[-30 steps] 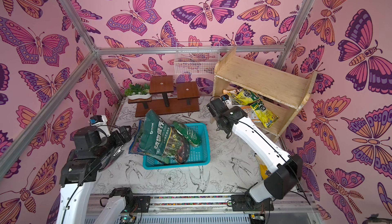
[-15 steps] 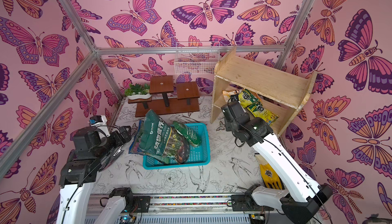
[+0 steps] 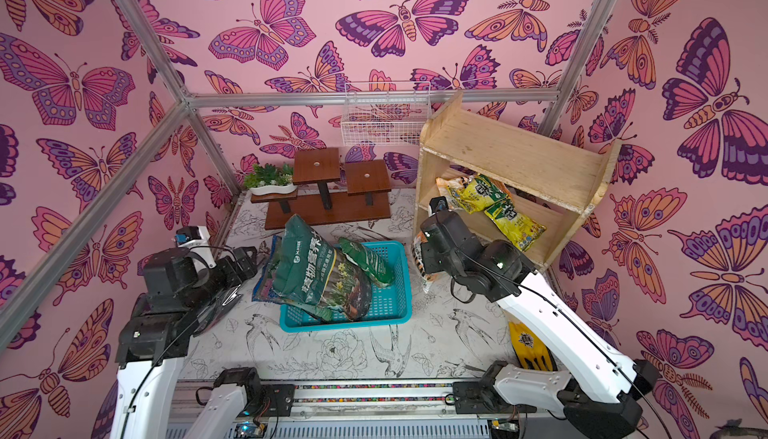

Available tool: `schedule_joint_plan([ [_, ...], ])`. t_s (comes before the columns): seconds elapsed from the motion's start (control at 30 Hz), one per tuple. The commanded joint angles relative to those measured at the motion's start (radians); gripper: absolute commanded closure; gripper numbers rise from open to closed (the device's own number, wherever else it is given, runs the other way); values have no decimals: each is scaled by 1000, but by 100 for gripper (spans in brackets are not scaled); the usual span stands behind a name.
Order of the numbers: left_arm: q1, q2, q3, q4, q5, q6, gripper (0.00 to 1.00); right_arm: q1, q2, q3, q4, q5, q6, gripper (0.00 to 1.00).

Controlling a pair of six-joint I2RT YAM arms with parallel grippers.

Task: Take down the fertilizer bag from the shelf
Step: Place the fertilizer bag in the storage box.

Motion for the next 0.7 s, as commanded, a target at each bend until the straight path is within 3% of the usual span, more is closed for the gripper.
schedule_joint_plan([
  [0.0, -1, -7, -12, 13, -9, 9, 0, 49, 1, 98, 80, 33, 42, 100],
  [0.67, -1, -9, -12, 15, -7, 8, 0, 72, 240, 95, 216, 3, 89, 100],
])
